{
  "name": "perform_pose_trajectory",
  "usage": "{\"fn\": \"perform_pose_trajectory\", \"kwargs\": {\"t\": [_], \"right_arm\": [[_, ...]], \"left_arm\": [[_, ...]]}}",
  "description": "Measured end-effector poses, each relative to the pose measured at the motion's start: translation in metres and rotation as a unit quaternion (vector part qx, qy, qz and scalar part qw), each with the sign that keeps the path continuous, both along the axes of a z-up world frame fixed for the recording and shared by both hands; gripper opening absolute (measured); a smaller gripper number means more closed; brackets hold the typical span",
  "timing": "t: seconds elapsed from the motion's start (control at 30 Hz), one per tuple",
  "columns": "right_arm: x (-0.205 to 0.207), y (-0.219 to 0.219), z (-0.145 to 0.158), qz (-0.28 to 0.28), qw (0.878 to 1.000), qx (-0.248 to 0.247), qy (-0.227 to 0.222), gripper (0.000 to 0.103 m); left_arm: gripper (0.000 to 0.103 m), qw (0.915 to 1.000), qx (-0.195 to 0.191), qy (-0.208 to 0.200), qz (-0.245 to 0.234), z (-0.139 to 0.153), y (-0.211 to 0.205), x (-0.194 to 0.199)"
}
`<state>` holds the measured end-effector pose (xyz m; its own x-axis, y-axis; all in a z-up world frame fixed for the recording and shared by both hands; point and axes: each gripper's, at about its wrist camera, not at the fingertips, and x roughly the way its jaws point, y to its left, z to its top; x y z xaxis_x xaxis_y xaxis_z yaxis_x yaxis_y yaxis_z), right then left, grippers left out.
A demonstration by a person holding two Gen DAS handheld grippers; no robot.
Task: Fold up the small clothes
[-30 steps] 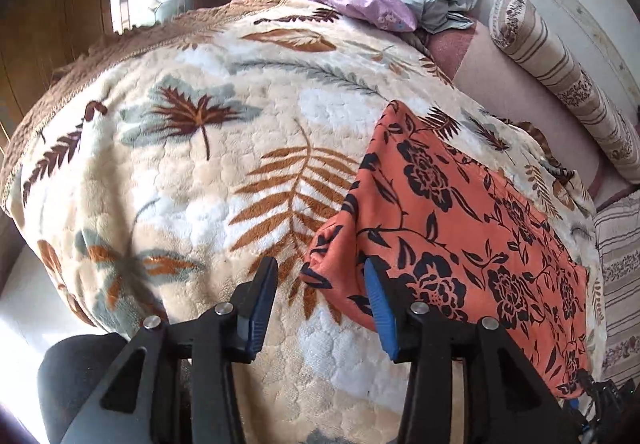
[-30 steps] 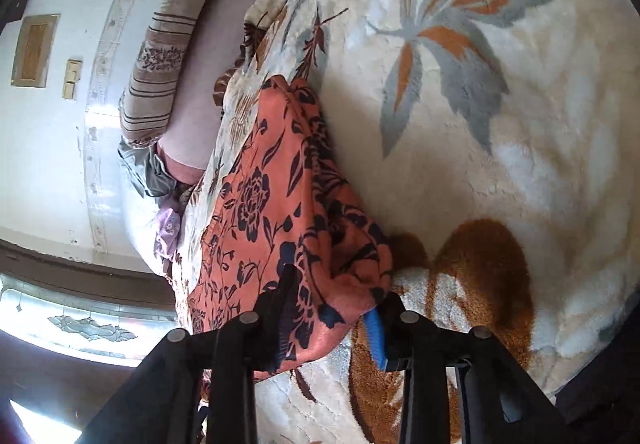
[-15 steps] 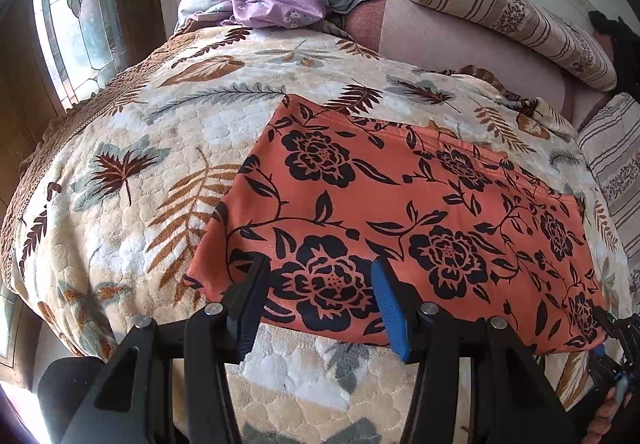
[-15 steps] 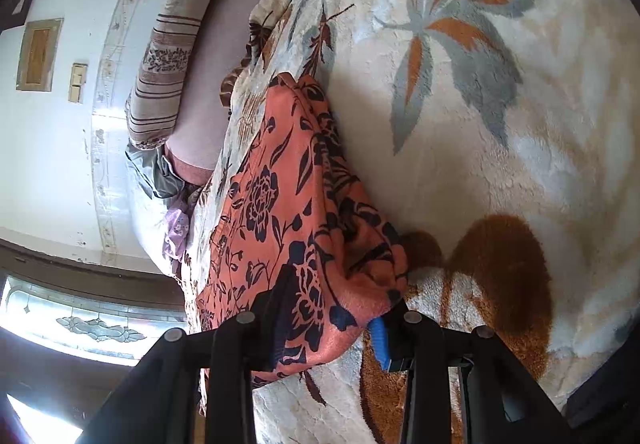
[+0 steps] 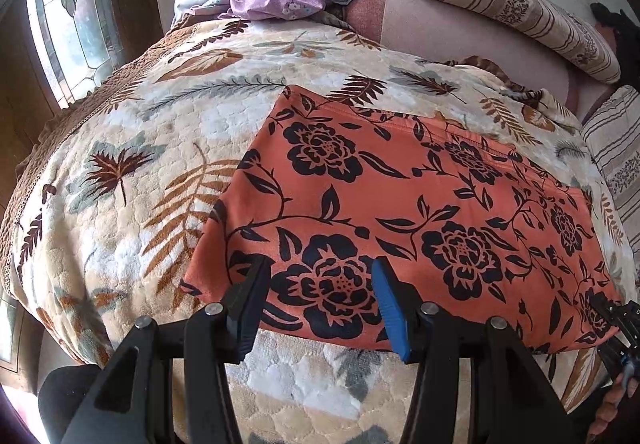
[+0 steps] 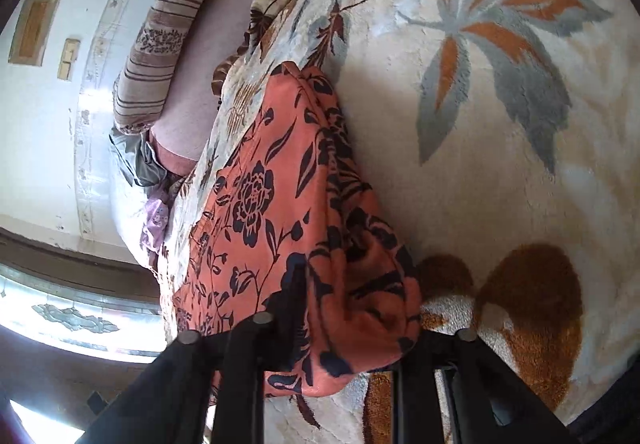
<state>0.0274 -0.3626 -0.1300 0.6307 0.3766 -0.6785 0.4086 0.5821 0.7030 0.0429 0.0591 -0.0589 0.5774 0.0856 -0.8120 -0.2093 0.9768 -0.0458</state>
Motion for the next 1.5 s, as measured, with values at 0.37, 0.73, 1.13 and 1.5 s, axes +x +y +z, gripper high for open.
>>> {"fn": "perform_pose_trajectory", "kwargs": {"t": [0.37, 0.73, 1.13, 1.5], "right_arm": [[0.010, -0.022, 0.030, 0.020, 0.996, -0.080, -0.014, 0.012], [-0.023, -0.017, -0.004, -0.043, 0.996, 0.075, -0.008, 0.022], [-0.018, 0.001, 0.010, -0.063, 0.996, 0.053, -0.029, 0.074], [-0.007, 0.012, -0.001, -0.043, 0.998, 0.038, -0.003, 0.053]], "left_arm": [[0.053, 0.9993, -0.006, -0.001, -0.038, 0.009, -0.027, 0.008], [0.053, 0.9981, 0.008, 0.009, -0.060, 0.001, -0.037, 0.021], [0.053, 0.9975, -0.005, -0.002, -0.071, 0.005, -0.038, 0.030], [0.062, 0.9907, 0.059, 0.040, -0.116, -0.045, -0.088, 0.057]]}}
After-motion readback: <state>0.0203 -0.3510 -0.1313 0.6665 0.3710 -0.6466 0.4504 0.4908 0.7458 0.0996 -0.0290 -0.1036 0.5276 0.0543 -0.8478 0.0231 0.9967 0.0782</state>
